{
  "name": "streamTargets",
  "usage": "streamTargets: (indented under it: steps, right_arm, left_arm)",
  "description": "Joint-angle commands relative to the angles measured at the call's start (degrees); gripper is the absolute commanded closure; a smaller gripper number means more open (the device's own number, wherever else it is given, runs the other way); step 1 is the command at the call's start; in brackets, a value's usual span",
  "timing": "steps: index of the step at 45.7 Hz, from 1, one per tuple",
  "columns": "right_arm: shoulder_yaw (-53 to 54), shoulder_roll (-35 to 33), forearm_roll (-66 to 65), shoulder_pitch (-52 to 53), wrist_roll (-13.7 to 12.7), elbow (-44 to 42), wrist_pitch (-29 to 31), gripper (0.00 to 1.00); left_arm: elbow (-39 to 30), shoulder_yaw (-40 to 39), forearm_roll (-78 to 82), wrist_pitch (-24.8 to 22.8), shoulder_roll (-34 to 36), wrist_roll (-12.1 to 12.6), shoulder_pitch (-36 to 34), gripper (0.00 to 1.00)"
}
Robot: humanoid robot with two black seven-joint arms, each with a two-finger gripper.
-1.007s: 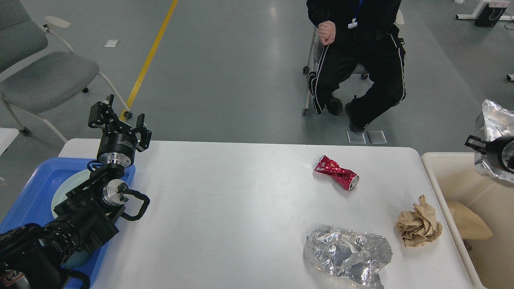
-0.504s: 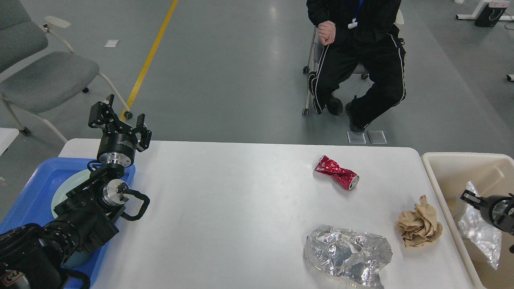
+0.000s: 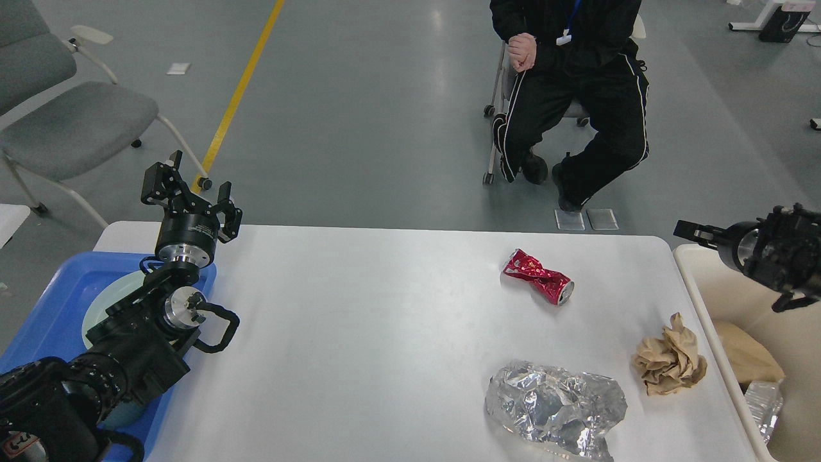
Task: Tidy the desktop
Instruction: 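Raise the right gripper out of the bin, then lower the right gripper onto the crumpled brown paper and grasp it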
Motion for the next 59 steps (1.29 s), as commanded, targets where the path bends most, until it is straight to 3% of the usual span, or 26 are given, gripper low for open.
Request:
streamTargets:
  steps: [1,5,18,21,31,40,51,59]
  right_arm:
    - [-5.1,2.8,0.5,12.8,0.1,10.3,3.7,0.00]
    - [-5.3,4.6,0.5,20.2,0.2,14.9,12.0,0.00]
    - [-0.3,7.6,0.7,36.5,0.2,18.4,51.3,0.00]
    - [-0.1,7.3,0.8,40.0,0.2,20.7,55.2,0.00]
    - [-1.5,6.6,0.5,43.2,-0.1,23.0,55.2,0.00]
    - [-0.5,2.9,0.1,29.8,-0.2,18.3,52.2,0.00]
    - [-0.4,1.0,-0.2,8.5,-0.4,5.2,46.6,0.00]
    - [1.0,0.0,-0.2,0.7,-0.4,1.0,43.0,0.00]
  left_arm:
    - [0.1,0.0,0.0,0.0,0.0,0.0,0.0,0.04]
    - [0.0,0.1,0.0,0.0,0.0,0.0,0.0,0.04]
    - [0.1,0.1,0.0,0.1,0.0,0.0,0.0,0.04]
    - [0.1,0.1,0.0,0.1,0.0,0.0,0.0,0.04]
    - [0.0,0.0,0.1,0.1,0.0,0.0,0.0,0.04]
    - [0.1,0.0,0.0,0.0,0.0,0.0,0.0,0.04]
    - [0.1,0.0,0.0,0.1,0.0,0.0,0.0,0.04]
    - [0.0,0.0,0.0,0.1,0.0,0.0,0.0,0.04]
